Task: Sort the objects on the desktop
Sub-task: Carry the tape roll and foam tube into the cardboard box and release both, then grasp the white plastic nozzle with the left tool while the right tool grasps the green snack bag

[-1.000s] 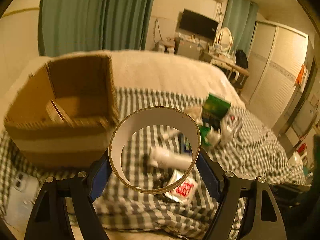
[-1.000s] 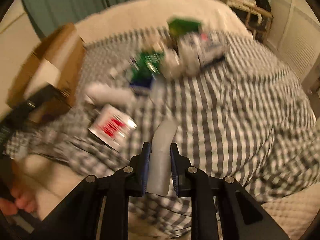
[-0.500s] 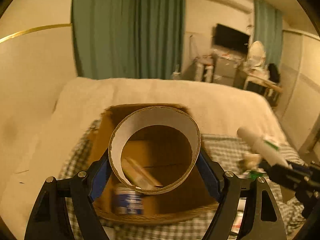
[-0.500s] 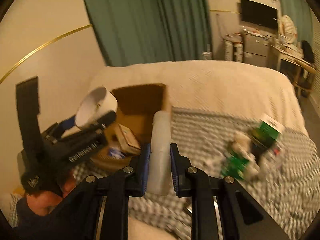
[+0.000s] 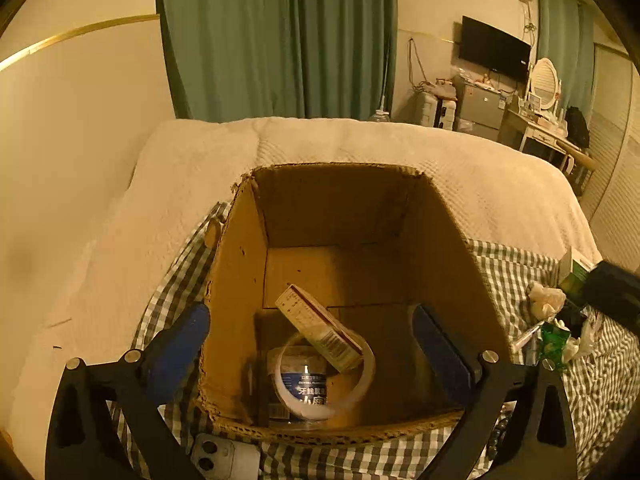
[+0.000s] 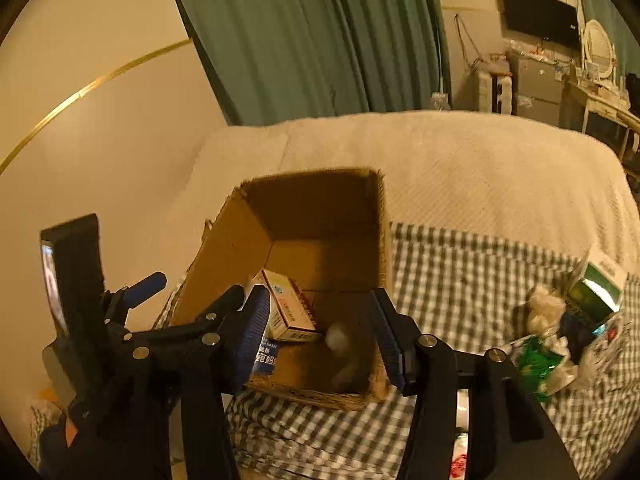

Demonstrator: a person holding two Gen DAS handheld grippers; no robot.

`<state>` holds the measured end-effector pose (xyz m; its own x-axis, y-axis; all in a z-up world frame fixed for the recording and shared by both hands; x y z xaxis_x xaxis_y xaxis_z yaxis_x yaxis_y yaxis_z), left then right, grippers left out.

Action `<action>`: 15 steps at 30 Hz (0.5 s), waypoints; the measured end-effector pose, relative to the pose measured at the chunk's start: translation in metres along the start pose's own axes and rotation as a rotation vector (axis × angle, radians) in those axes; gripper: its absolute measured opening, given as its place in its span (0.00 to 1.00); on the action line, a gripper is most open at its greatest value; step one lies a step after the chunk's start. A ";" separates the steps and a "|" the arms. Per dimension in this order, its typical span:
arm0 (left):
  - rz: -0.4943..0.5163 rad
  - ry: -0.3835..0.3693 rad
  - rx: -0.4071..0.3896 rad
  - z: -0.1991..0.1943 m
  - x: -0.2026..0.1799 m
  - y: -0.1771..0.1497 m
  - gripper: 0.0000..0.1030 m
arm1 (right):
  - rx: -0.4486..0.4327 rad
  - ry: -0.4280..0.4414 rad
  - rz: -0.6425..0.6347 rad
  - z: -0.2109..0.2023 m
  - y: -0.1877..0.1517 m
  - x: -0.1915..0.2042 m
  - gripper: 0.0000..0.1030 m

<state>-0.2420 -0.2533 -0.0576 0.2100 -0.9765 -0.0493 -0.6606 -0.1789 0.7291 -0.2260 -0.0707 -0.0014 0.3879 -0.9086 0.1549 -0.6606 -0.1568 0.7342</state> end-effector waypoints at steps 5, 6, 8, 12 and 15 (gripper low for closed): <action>0.018 -0.085 -0.058 -0.041 -0.026 -0.002 1.00 | -0.048 -0.109 -0.042 -0.052 -0.006 -0.027 0.51; 0.023 -0.104 -0.065 -0.051 -0.034 -0.006 1.00 | -0.056 -0.141 -0.046 -0.067 -0.011 -0.036 0.51; 0.037 -0.151 -0.073 -0.069 -0.053 -0.012 1.00 | -0.066 -0.177 -0.037 -0.089 -0.017 -0.048 0.51; 0.072 -0.216 -0.064 -0.093 -0.093 -0.030 1.00 | -0.083 -0.229 0.013 -0.135 -0.037 -0.076 0.56; 0.107 -0.237 -0.028 -0.096 -0.126 -0.054 1.00 | -0.093 -0.273 0.043 -0.166 -0.060 -0.095 0.60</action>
Point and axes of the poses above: each gripper's, at about its wrist camera, not at the fingertips, and z roughly the way its jaws point, x to its left, y to its top, the point moved 5 cm from there along z, roughly the way its jaws point, and after that the axes turned 6 degrees about -z, right-handed, at the moved point
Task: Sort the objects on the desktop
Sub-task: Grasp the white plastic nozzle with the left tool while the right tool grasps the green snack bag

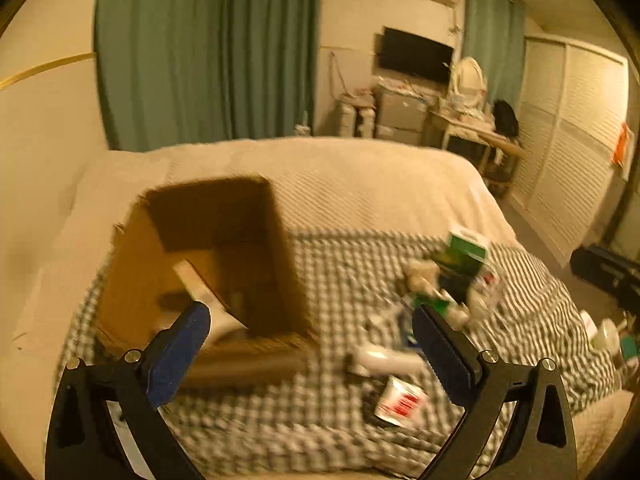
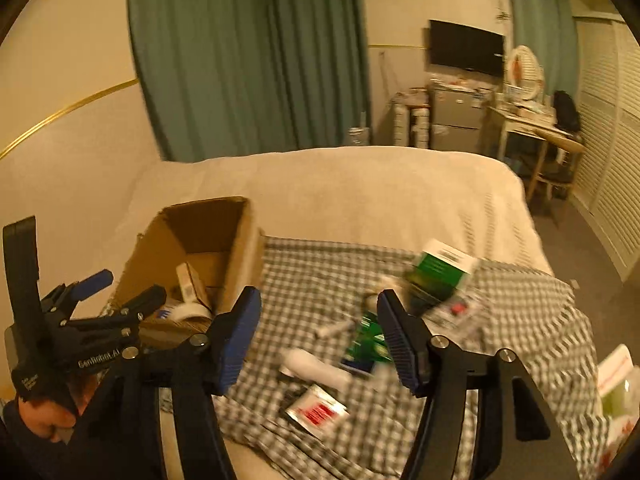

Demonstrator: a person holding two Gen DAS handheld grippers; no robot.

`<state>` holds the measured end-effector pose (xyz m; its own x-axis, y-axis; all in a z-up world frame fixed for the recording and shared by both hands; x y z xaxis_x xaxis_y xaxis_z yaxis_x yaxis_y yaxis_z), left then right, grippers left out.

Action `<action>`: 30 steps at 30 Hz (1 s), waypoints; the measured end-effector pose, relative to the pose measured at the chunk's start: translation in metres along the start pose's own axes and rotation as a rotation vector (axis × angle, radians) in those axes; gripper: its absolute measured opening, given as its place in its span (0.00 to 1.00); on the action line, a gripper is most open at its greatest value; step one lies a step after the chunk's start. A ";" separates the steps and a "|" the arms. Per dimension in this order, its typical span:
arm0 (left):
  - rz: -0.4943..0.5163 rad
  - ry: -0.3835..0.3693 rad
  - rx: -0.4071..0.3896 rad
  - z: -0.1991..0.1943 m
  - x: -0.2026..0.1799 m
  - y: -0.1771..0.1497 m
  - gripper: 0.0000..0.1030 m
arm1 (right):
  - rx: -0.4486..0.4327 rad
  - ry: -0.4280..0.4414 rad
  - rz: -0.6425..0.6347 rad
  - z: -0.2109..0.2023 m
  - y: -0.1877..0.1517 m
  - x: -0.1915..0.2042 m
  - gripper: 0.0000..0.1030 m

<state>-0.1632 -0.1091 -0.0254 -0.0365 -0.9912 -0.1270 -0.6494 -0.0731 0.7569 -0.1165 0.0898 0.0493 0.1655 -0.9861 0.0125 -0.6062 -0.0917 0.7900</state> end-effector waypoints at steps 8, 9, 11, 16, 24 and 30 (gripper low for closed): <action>0.085 0.019 0.119 0.054 -0.059 -0.071 1.00 | 0.018 -0.058 0.009 -0.017 -0.047 -0.055 0.64; 0.089 0.025 0.128 0.062 -0.061 -0.079 1.00 | 0.025 -0.064 0.008 -0.015 -0.055 -0.061 0.65; 0.093 0.033 0.149 0.081 -0.067 -0.091 1.00 | 0.039 -0.071 0.009 -0.011 -0.069 -0.075 0.65; 0.066 0.051 0.232 0.124 -0.074 -0.107 1.00 | 0.057 -0.056 0.036 0.019 -0.099 -0.102 0.65; 0.092 0.019 0.270 0.169 -0.083 -0.117 1.00 | 0.116 -0.013 0.083 0.092 -0.122 -0.113 0.65; 0.105 0.033 0.278 0.191 -0.081 -0.119 1.00 | 0.132 -0.005 0.121 0.130 -0.134 -0.124 0.65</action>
Point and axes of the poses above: each gripper's, at about its wrist camera, not at the fingertips, and z roughly the way its jaws point, x to its left, y to its top, the point moved 5 cm from there along z, roughly the way its jaws point, and after that the axes turned 6 degrees about -z, right-handed, at the moved point
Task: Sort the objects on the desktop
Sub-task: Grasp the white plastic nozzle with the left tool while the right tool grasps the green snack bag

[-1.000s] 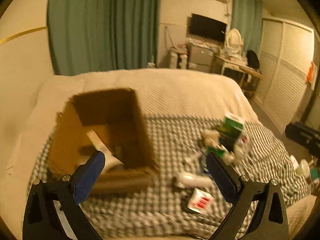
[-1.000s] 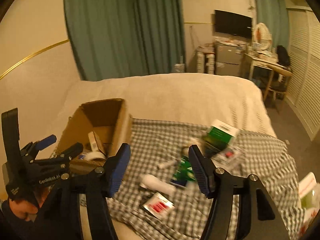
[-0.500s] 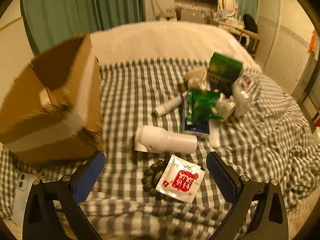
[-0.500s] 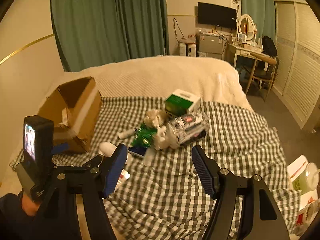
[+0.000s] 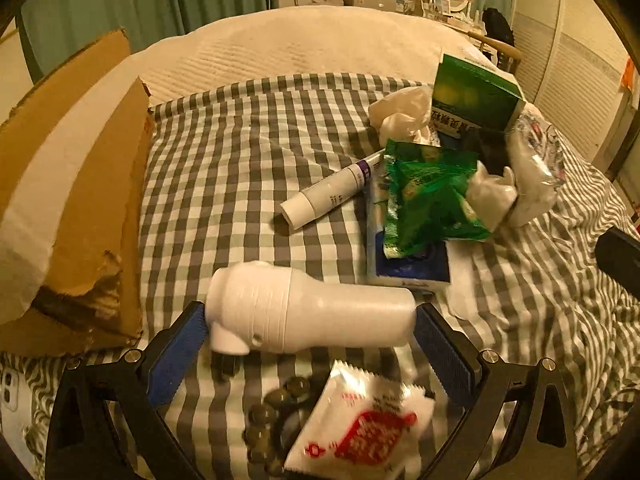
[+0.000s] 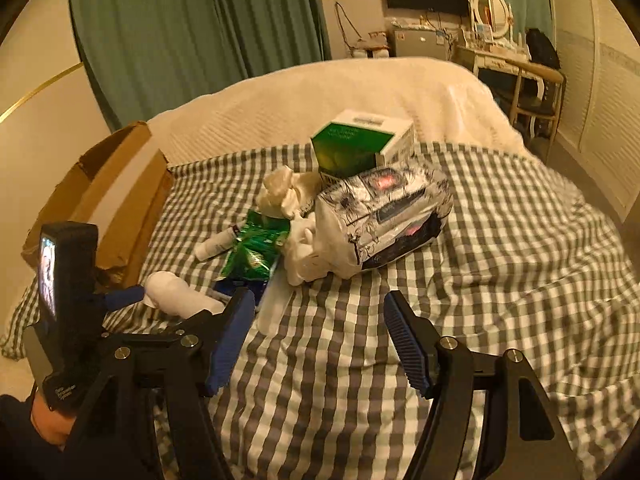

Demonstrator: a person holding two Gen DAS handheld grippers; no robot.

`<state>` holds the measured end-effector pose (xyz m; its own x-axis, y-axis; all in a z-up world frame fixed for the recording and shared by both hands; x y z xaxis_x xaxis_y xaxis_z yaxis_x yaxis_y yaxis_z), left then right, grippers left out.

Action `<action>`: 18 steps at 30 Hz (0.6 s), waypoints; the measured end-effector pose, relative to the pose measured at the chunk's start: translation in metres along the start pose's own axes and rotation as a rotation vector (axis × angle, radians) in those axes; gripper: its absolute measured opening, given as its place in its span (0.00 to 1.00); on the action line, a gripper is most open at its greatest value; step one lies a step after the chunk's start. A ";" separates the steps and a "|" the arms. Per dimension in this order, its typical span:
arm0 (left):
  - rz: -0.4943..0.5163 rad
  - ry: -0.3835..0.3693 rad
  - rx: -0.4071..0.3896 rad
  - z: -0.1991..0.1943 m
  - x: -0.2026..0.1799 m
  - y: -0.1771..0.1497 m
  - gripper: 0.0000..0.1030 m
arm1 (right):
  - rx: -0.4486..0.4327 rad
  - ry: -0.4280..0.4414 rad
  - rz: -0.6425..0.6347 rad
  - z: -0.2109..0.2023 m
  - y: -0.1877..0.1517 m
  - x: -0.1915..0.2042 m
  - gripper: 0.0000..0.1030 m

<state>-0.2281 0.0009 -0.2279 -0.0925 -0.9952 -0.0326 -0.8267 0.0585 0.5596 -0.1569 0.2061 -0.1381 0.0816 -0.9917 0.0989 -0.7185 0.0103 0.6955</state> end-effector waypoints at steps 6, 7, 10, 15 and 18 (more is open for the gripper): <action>-0.023 -0.044 0.050 0.015 0.004 -0.002 0.98 | 0.027 0.002 0.031 0.022 -0.008 -0.005 0.65; -0.032 -0.053 0.044 0.013 0.004 -0.001 0.98 | 0.033 0.001 0.037 0.024 -0.010 -0.005 0.65; -0.057 -0.029 0.013 0.003 0.010 0.001 0.98 | 0.041 0.002 0.049 0.026 -0.012 -0.004 0.65; -0.103 0.043 -0.066 -0.015 0.021 0.005 0.98 | 0.028 0.001 0.021 0.023 0.000 0.013 0.65; -0.132 0.045 -0.089 -0.021 0.025 0.005 0.98 | 0.024 0.018 0.012 0.030 0.013 0.029 0.65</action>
Point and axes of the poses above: each gripper's, at about its wrist camera, not at the fingertips, and z roughly the way its jaws point, x to its left, y to its top, the point moved 5 cm from there along z, roughly the way its jaws point, and after that the axes turned 6 degrees about -z, right-handed, at the moved point
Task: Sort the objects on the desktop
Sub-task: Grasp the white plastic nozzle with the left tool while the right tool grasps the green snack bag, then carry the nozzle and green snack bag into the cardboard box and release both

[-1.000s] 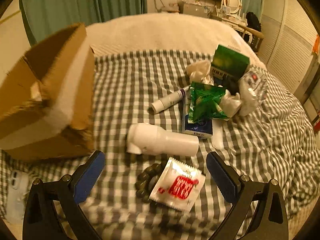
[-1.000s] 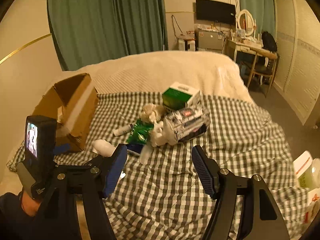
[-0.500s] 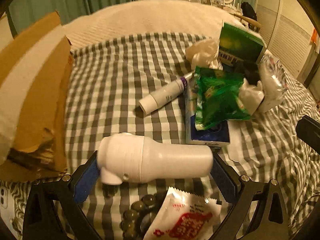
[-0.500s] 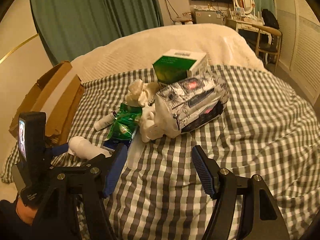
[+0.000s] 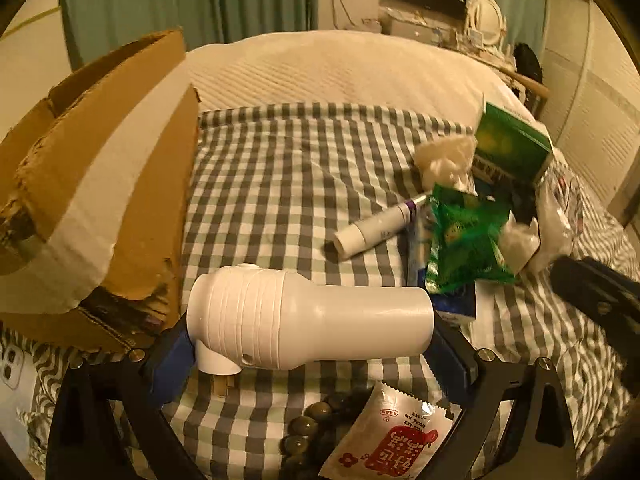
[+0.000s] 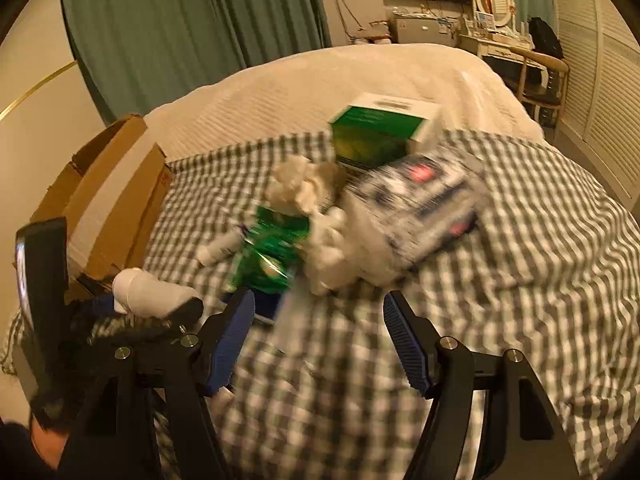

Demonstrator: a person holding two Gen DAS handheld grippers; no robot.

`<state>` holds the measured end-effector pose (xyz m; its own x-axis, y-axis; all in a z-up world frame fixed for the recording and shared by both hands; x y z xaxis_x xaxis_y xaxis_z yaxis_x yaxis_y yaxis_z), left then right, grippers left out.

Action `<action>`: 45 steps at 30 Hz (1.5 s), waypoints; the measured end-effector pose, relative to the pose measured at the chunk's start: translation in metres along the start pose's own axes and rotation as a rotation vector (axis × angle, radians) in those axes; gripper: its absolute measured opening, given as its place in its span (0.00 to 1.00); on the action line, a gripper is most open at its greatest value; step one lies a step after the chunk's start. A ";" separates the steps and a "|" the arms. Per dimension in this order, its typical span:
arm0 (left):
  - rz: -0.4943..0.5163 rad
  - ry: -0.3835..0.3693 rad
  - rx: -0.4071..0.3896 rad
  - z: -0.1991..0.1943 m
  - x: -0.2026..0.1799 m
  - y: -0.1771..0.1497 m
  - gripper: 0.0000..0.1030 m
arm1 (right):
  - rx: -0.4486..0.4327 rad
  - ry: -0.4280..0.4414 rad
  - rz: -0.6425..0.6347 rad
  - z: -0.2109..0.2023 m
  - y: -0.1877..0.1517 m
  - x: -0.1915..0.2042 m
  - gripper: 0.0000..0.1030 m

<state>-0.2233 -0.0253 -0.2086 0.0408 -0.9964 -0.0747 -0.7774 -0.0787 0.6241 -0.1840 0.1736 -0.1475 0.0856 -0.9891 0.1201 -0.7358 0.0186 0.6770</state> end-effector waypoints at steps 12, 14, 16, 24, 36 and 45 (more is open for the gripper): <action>-0.149 -0.022 0.061 0.020 0.026 -0.001 0.98 | 0.093 0.034 0.105 0.076 0.021 0.027 0.51; -0.153 -0.028 0.067 0.023 0.026 -0.001 0.98 | 0.110 0.023 0.124 0.085 0.021 0.023 0.41; -0.152 -0.031 0.068 0.020 0.029 -0.005 0.98 | 0.127 0.010 0.124 0.091 0.019 0.022 0.40; -0.129 -0.043 0.055 0.014 0.026 -0.006 0.98 | 0.126 -0.036 0.053 0.071 0.005 0.023 0.35; -0.106 -0.119 -0.041 -0.032 0.020 0.000 0.98 | 0.108 -0.135 0.019 -0.036 0.001 -0.003 0.34; -0.099 -0.188 -0.122 -0.106 0.028 0.022 0.98 | 0.017 -0.177 -0.089 -0.113 0.034 0.028 0.34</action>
<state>-0.1731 -0.0582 -0.1143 -0.0132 -0.9610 -0.2762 -0.6936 -0.1902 0.6948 -0.1309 0.1627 -0.0387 0.0331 -0.9970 -0.0702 -0.7420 -0.0716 0.6666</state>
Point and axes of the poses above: each gripper's, at about its wrist camera, not at the fingertips, and z roughly the way its jaws point, x to its left, y to its top, the point moved 5 cm from there along z, roughly the way its jaws point, and after that the axes turned 6 degrees about -z, right-handed, at the moved point
